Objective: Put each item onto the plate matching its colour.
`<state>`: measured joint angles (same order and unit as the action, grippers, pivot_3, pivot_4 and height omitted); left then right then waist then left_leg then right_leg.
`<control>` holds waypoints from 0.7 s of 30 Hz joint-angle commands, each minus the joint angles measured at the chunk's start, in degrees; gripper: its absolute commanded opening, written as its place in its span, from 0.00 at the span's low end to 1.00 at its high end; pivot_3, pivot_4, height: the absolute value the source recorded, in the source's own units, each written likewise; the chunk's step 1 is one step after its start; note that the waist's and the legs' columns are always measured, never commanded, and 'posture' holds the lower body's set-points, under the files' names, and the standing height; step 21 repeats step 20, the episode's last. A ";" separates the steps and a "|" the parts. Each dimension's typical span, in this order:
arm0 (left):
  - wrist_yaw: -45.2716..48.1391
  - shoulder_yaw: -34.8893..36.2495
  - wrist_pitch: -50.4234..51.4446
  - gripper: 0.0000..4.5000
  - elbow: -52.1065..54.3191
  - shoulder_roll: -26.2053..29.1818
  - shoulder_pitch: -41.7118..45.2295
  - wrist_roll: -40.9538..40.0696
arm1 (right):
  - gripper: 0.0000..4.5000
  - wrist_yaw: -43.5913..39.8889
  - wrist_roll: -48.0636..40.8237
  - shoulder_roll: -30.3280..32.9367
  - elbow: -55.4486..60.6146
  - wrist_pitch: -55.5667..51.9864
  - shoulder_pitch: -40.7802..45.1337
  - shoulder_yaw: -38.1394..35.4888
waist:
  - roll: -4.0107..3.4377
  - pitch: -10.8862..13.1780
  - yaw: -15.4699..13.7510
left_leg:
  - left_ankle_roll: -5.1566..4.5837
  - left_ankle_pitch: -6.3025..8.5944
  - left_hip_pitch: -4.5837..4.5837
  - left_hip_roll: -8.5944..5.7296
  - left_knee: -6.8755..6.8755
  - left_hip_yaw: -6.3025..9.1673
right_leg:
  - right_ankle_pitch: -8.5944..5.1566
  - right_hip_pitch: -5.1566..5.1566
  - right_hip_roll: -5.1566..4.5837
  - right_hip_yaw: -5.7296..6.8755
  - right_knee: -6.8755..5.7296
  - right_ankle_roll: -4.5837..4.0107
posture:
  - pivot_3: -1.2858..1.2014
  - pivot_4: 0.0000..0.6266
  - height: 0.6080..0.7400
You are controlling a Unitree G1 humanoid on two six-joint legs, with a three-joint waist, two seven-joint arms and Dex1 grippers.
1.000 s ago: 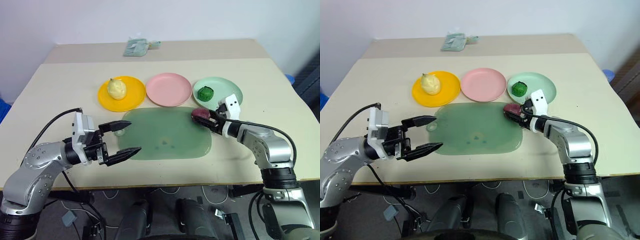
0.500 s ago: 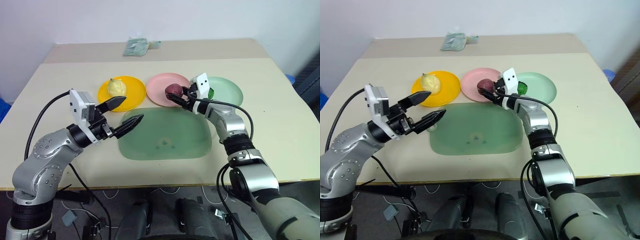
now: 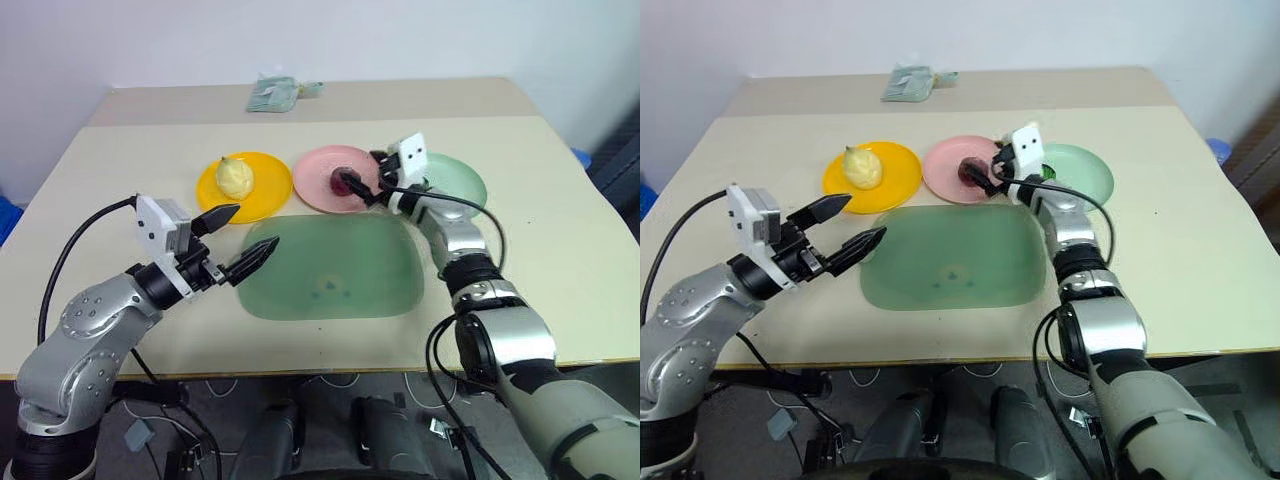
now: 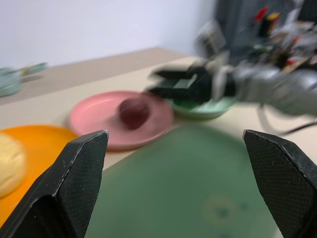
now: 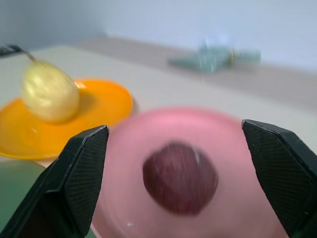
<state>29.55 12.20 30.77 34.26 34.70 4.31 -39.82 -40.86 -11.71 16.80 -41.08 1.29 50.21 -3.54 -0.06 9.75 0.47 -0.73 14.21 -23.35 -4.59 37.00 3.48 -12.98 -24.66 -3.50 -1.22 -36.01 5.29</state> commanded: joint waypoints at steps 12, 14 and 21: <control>4.39 0.50 -11.05 1.00 -4.55 -1.40 -6.58 9.30 | 0.97 -0.25 -8.38 16.84 56.00 -23.44 -41.78 -8.80 | -0.01 0.00 -0.07 | -0.03 0.02 0.02 0.07 0.02 -0.05 | -0.12 0.03 -0.02 -0.05 0.04 -0.21 | 0.52 0.24 1.00; 5.70 1.20 -13.01 1.00 -5.50 -1.62 -8.36 9.62 | 0.97 -0.10 -7.47 18.18 57.14 -22.42 -46.03 -10.32 | -0.01 0.00 -0.16 | -0.03 0.02 0.03 0.07 0.02 -0.05 | -0.15 0.08 -0.03 -0.05 0.08 -0.25 | 0.52 0.24 1.00; 7.54 1.50 -16.09 1.00 -8.76 -1.76 -9.51 10.98 | 0.97 0.55 -7.84 18.92 56.74 -21.27 -50.74 -12.92 | 0.00 0.00 -0.30 | -0.03 0.02 0.02 0.09 0.04 -0.05 | -0.16 0.11 -0.03 -0.05 0.16 -0.26 | 0.52 0.24 1.00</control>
